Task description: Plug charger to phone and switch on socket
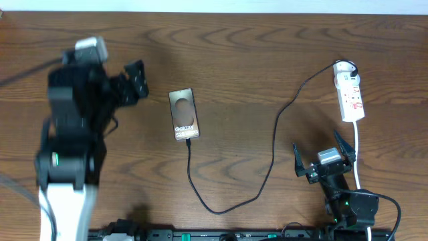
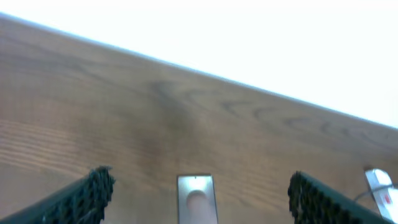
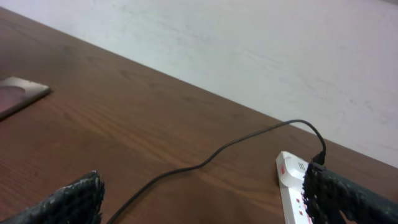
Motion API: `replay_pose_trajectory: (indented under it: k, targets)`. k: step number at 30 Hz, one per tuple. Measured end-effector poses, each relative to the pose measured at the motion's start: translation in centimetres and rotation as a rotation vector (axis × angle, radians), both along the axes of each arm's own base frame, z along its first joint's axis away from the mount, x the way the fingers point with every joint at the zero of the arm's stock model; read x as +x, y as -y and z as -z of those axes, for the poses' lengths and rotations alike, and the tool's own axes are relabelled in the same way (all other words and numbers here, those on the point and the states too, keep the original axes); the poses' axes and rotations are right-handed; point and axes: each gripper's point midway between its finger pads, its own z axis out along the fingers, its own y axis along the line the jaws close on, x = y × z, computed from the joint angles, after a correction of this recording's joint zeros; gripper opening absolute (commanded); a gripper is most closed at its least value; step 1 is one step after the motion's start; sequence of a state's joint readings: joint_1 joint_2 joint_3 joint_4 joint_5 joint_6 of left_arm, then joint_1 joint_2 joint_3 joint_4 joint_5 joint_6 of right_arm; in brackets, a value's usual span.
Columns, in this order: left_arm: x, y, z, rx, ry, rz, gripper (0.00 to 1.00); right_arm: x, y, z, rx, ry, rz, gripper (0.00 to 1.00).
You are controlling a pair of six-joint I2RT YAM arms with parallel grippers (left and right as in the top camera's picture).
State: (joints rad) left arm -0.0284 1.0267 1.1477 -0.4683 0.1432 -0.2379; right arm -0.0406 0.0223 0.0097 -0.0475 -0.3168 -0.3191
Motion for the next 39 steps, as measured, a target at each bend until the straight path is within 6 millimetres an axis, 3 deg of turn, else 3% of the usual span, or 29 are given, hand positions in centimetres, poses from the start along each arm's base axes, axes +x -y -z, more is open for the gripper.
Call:
replay_pose_trajectory:
  k: [4,17,28,32,39]
  targets:
    - [-2.7,-0.3,0.4,0.052,0.159,0.004,0.92,0.0,0.0,0.0,0.0,0.001,0.0,0.99]
    - [-7.7,-1.3,9.4,0.135,0.304,-0.022,0.92,0.0,0.0,0.0,0.0,0.001,0.001,0.99]
    - [-9.4,-1.5,15.8,0.139,0.352,-0.035,0.92,0.0,0.0,0.0,0.0,0.001,0.001,0.99]
    - [-9.6,-1.5,17.3,0.14,0.346,-0.034,0.92,0.0,0.0,0.0,0.0,0.001,0.0,0.99]
    - [-9.6,-1.7,17.4,0.143,0.338,-0.044,0.92,0.0,0.0,0.0,0.0,0.001,0.0,0.99]
